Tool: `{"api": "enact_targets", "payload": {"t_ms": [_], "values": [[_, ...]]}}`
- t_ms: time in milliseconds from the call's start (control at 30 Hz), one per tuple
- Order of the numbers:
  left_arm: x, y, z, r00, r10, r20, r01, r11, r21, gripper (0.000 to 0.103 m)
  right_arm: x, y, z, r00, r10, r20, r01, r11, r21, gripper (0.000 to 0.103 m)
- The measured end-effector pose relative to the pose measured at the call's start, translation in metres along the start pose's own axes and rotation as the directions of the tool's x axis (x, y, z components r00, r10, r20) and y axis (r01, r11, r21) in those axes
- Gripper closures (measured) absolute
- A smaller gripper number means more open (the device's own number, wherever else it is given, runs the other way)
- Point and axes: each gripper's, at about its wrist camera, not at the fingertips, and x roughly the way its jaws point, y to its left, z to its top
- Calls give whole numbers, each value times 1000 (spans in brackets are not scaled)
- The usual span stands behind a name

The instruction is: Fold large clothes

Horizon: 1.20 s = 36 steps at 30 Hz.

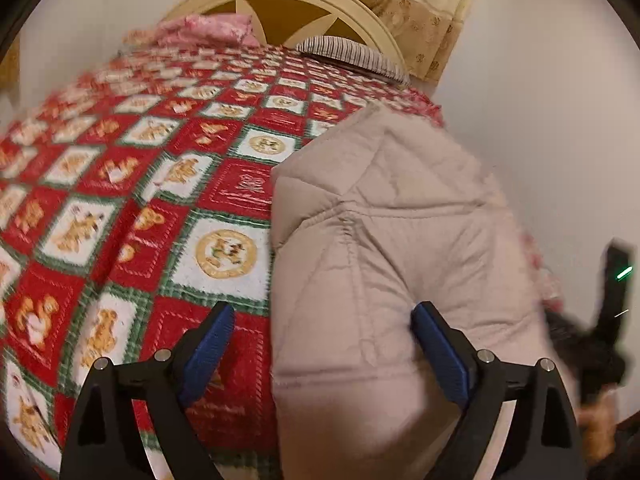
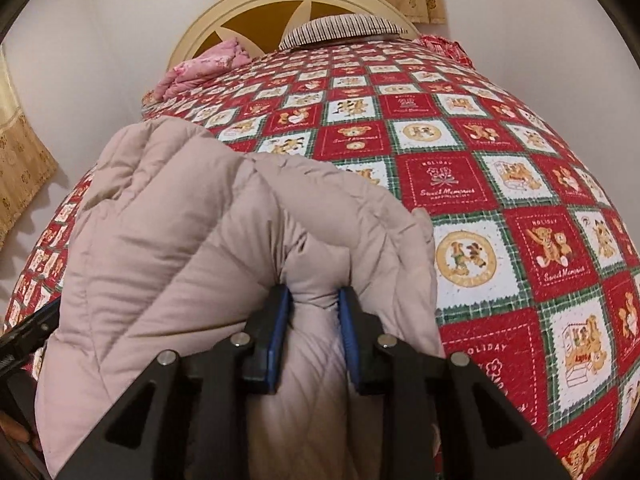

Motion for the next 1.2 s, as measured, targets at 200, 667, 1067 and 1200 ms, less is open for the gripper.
{"api": "enact_targets", "payload": {"t_ms": [200, 667, 1067, 1200], "values": [[30, 10, -1, 980, -170, -104, 156, 978, -137, 8, 1, -2, -1, 1000, 10, 11, -10, 1000, 14, 75], [61, 10, -15, 962, -253, -102, 232, 956, -181, 2, -12, -21, -5, 992, 105, 72, -113, 988, 106, 62], [66, 11, -11, 960, -257, -110, 235, 956, -177, 2, -52, -70, -19, 937, 305, 169, -344, 885, 313, 0], [62, 17, -12, 956, -268, -116, 246, 953, -177, 1, -14, -68, -25, 899, 433, 65, -431, 847, 312, 0]]}}
